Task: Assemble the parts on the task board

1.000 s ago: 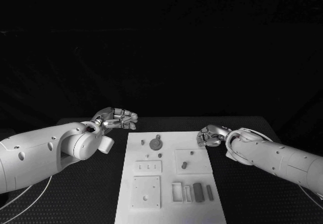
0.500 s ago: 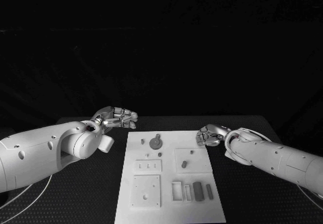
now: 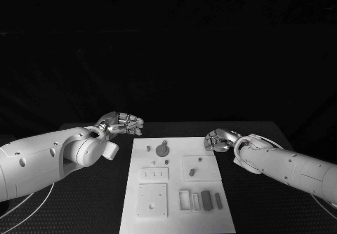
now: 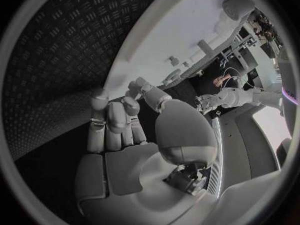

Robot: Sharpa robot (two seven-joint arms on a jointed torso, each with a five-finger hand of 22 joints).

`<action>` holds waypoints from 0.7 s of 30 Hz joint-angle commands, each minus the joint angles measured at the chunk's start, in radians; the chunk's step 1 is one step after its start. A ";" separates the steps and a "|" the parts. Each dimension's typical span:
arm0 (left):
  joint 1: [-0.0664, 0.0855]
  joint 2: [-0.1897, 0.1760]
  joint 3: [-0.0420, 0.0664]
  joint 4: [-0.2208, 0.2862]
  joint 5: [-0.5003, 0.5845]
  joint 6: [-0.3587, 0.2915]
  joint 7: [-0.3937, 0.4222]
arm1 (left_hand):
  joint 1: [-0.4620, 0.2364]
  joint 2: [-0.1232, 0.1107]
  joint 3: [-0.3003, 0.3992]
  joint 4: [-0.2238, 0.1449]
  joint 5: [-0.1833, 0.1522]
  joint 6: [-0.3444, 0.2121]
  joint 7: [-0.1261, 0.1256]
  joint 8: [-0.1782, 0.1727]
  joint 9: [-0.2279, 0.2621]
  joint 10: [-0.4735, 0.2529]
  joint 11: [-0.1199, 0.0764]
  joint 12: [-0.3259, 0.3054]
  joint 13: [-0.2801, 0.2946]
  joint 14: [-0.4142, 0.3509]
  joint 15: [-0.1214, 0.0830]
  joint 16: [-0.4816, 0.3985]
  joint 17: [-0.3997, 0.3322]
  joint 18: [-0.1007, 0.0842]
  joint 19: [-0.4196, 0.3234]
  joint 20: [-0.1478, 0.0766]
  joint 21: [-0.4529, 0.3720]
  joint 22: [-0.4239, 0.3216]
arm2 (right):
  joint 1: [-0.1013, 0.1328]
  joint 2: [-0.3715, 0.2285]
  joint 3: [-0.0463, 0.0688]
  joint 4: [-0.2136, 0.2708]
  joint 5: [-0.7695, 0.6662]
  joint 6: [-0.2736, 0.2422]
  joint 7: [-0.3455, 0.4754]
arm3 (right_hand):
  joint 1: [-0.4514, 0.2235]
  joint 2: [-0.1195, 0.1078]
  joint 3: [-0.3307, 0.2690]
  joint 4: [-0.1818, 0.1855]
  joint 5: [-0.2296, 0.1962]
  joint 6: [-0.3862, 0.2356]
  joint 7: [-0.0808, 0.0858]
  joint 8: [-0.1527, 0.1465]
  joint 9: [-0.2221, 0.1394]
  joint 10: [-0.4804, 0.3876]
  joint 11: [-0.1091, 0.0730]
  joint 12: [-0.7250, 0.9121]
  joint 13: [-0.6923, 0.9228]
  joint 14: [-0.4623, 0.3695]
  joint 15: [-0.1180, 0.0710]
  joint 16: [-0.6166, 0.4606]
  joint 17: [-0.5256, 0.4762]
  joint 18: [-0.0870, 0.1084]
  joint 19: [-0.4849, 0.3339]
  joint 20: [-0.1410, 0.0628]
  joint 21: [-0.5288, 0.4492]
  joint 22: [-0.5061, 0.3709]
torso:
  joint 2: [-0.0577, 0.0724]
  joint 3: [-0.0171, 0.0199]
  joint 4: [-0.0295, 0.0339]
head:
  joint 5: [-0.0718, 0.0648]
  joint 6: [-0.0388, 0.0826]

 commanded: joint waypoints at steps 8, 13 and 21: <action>0.001 0.010 0.001 -0.008 -0.063 0.049 -0.080 | -0.042 0.013 -0.003 0.002 -0.001 0.055 -0.021 0.020 0.002 0.035 -0.011 0.008 0.006 0.028 -0.009 -0.006 0.023 0.013 0.016 -0.009 -0.004 0.013 | 0.040 -0.016 0.010 0.091 -0.045 -0.058 -0.091 | 0.011 0.002 0.000 -0.007 0.006 0.126 0.012 0.007 0.012 0.004 -0.007 0.007 0.000 0.005 -0.008 0.007 0.001 0.052 0.007 -0.008 0.005 0.015 | -0.004 -0.0001 -0.0013 | -0.002 0.008; 0.001 0.027 0.001 -0.012 -0.151 0.075 -0.169 | -0.112 -0.002 -0.019 0.004 -0.007 0.061 -0.021 0.016 -0.002 0.038 -0.011 0.002 0.006 0.029 -0.009 -0.011 0.032 0.010 0.015 -0.010 -0.006 0.019 | 0.055 -0.023 0.028 0.181 -0.102 -0.049 -0.177 | 0.013 -0.001 -0.002 -0.007 0.006 0.128 0.011 0.009 0.015 0.007 -0.008 0.007 0.000 0.011 -0.010 0.009 0.005 0.052 0.011 -0.010 0.006 0.014 | -0.011 -0.0012 -0.0055 | 0.002 0.012; 0.000 0.057 0.000 -0.005 -0.210 0.089 -0.282 | -0.214 -0.006 -0.013 0.005 -0.008 0.056 -0.019 0.009 -0.007 0.040 -0.010 -0.005 0.006 0.030 -0.008 -0.017 0.046 0.013 0.014 -0.010 -0.009 0.028 | 0.075 -0.027 0.032 0.334 -0.176 -0.046 -0.263 | 0.015 -0.004 -0.005 -0.007 0.006 0.129 0.009 0.011 0.018 0.011 -0.010 0.007 -0.001 0.014 -0.012 0.008 0.004 0.052 0.015 -0.013 0.006 0.012 | -0.031 -0.0031 -0.0118 | 0.018 0.015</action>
